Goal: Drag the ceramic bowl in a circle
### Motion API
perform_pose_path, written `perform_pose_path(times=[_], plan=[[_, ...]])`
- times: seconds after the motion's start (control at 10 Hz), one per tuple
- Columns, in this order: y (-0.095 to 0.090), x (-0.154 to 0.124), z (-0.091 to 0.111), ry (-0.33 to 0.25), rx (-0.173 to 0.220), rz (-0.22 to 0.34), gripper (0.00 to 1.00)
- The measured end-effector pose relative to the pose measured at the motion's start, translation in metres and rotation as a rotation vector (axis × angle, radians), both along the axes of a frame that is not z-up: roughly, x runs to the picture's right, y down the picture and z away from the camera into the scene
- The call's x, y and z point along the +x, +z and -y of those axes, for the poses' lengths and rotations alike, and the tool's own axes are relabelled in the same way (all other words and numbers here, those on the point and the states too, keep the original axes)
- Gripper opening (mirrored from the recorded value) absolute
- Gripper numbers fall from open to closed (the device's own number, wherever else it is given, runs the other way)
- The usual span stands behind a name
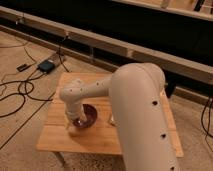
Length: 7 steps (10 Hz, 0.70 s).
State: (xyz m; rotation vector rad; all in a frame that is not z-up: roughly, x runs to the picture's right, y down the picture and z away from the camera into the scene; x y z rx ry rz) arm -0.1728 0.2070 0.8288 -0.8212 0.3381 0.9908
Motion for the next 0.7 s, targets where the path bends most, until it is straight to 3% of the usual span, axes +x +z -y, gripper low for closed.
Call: perform_pose_path(times=[0.7], plan=[[-0.0007,-0.0016,-0.0001,0.001,-0.001,0.003,0.80]])
